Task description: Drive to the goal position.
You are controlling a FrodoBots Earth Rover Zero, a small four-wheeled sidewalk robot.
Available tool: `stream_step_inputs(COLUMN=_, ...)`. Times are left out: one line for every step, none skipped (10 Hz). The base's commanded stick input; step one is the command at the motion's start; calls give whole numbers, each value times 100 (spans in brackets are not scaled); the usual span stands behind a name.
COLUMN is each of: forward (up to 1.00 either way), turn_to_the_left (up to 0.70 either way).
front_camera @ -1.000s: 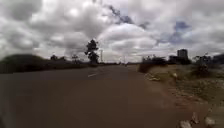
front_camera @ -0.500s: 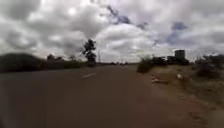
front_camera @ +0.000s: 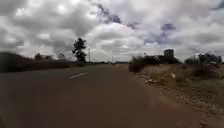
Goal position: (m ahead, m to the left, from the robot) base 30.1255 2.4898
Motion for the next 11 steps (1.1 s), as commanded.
stream_step_inputs(forward=85, turn_to_the_left=0)
stream_step_inputs(forward=85, turn_to_the_left=0)
stream_step_inputs(forward=85, turn_to_the_left=0)
stream_step_inputs(forward=85, turn_to_the_left=-2)
stream_step_inputs(forward=85, turn_to_the_left=-15)
stream_step_inputs(forward=85, turn_to_the_left=-27)
stream_step_inputs(forward=85, turn_to_the_left=-33)
stream_step_inputs(forward=85, turn_to_the_left=-34)
stream_step_inputs(forward=85, turn_to_the_left=-34)
stream_step_inputs(forward=85, turn_to_the_left=-33)
stream_step_inputs(forward=85, turn_to_the_left=-20)
